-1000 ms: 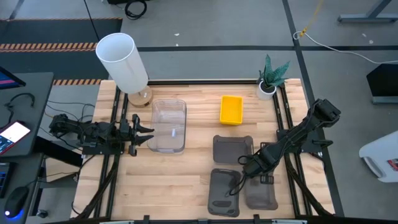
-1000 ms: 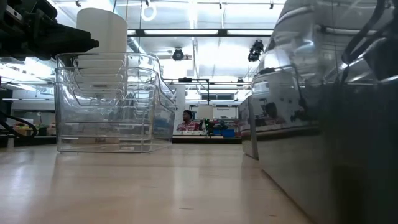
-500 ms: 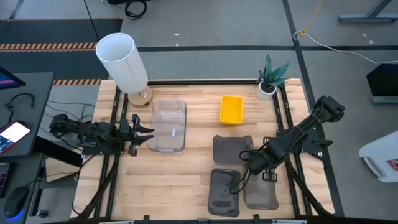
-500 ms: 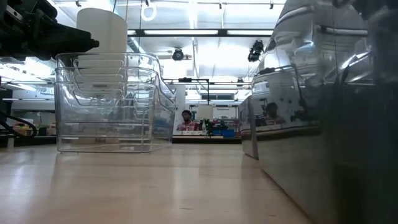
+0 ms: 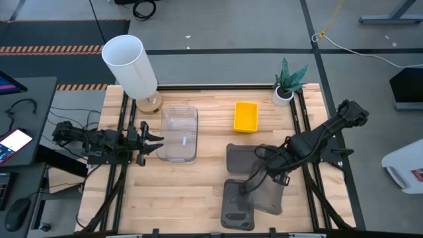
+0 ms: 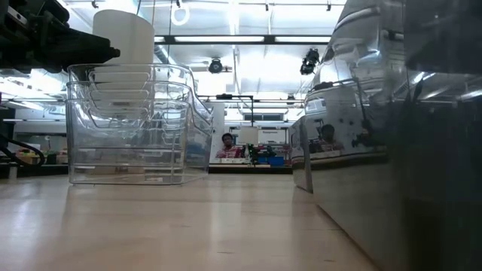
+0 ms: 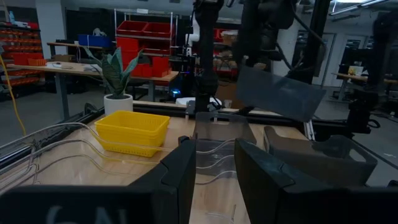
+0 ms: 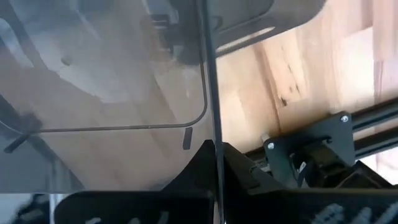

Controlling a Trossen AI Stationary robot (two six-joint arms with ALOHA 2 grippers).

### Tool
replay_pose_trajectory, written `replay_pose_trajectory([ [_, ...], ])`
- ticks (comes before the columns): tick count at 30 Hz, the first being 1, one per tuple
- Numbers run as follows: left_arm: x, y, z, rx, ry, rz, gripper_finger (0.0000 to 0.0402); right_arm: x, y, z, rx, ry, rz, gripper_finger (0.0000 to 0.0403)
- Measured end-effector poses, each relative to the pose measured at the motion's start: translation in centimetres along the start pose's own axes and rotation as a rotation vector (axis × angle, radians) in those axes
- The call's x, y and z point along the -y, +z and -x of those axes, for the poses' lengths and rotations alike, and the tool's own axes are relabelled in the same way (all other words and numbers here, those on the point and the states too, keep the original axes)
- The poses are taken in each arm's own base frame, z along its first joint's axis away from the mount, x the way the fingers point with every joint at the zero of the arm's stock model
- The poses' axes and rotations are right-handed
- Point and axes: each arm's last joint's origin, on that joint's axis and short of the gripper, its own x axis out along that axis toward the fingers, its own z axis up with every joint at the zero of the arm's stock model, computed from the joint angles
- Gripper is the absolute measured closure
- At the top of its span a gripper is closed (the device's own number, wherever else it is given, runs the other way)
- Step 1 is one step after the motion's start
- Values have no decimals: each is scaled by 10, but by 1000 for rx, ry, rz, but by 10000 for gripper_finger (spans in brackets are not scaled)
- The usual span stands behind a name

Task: Stack baskets by color
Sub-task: Stack the bottom right black bin on the top black bin

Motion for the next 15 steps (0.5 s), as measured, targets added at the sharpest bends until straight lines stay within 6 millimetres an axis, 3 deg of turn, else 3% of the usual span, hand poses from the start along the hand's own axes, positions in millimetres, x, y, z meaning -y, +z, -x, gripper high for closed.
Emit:
replay_pose_trajectory([
  [15,0,0,0,0,0,0,285,43,4,27,341,44,-751,395],
])
